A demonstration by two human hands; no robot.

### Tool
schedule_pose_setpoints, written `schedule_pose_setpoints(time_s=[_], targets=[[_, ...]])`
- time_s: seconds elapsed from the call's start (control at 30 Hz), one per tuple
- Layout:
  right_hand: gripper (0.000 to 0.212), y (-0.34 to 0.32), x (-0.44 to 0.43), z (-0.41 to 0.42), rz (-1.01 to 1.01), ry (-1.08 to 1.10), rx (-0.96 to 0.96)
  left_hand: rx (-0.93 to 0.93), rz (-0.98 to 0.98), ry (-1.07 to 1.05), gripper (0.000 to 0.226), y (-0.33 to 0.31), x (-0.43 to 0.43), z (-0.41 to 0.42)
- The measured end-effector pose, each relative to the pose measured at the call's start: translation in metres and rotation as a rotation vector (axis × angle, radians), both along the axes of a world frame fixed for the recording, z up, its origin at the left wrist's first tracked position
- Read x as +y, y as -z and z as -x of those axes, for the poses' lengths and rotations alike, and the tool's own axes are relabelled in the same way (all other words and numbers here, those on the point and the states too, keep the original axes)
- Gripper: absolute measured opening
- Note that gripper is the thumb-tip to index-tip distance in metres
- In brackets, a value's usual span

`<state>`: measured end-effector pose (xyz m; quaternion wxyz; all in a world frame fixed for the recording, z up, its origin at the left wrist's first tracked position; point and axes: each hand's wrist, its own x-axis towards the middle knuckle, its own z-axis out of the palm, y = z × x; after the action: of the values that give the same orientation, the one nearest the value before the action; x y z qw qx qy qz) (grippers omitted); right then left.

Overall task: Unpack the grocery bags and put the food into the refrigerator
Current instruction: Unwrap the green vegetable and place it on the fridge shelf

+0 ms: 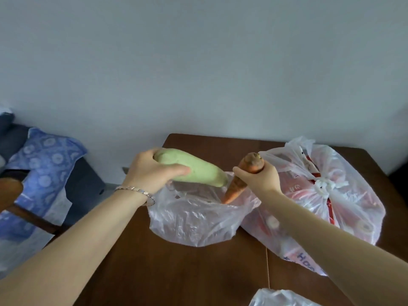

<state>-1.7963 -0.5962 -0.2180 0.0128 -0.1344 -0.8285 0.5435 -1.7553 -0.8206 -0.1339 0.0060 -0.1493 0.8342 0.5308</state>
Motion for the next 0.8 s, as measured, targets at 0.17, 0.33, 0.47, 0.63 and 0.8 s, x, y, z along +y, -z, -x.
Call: schedule_pose_setpoints(time_s=[0.17,0.33,0.47,0.63,0.8], targets=[[0.022,-0.042,0.010,-0.022,0.118,0.190,0.168,-0.136,-0.770,-0.143,0.051,0.004,-0.009,0.015],[0.021,-0.080,0.035,-0.066,-0.018,0.348,0.275,-0.384,-1.060,0.127,0.052,0.003,0.002,0.020],[0.036,-0.089,0.057,-0.118,-0.253,0.468,0.278,-0.529,-1.080,0.588,0.062,-0.003,0.028,0.015],[0.035,-0.096,0.092,-0.206,-0.476,0.533,0.131,-0.793,-0.851,1.146,0.072,-0.008,0.104,-0.023],[0.033,-0.106,0.133,-0.322,-0.573,0.747,0.018,-0.778,-0.660,1.336,0.065,-0.022,0.208,-0.087]])
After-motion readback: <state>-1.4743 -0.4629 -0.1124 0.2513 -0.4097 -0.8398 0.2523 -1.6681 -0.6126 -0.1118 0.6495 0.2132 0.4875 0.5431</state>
